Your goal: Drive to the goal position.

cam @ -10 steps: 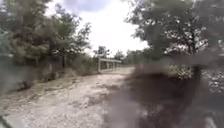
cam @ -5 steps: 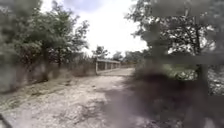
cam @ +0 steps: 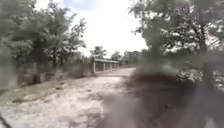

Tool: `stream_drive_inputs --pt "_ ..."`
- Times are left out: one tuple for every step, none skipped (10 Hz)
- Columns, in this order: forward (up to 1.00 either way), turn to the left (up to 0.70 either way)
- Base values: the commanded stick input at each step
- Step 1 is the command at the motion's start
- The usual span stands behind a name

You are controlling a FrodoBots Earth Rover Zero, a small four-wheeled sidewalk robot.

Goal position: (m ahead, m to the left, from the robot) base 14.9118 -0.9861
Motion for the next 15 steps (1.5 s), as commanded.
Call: stream_drive_inputs --pt "0.7 0.0" --pt "0.7 0.0" --pt "0.7 0.0" --pt "0.7 0.03" --pt "0.7 0.35" --pt "0.7 0.35" --pt "0.7 0.35" --pt "0.7 0.35" --pt "0.7 0.22" --pt "0.7 0.08" --pt "0.7 0.0" --pt "0.7 0.0" --pt "0.7 0.0" --pt "0.7 0.0" --pt "0.7 0.0"
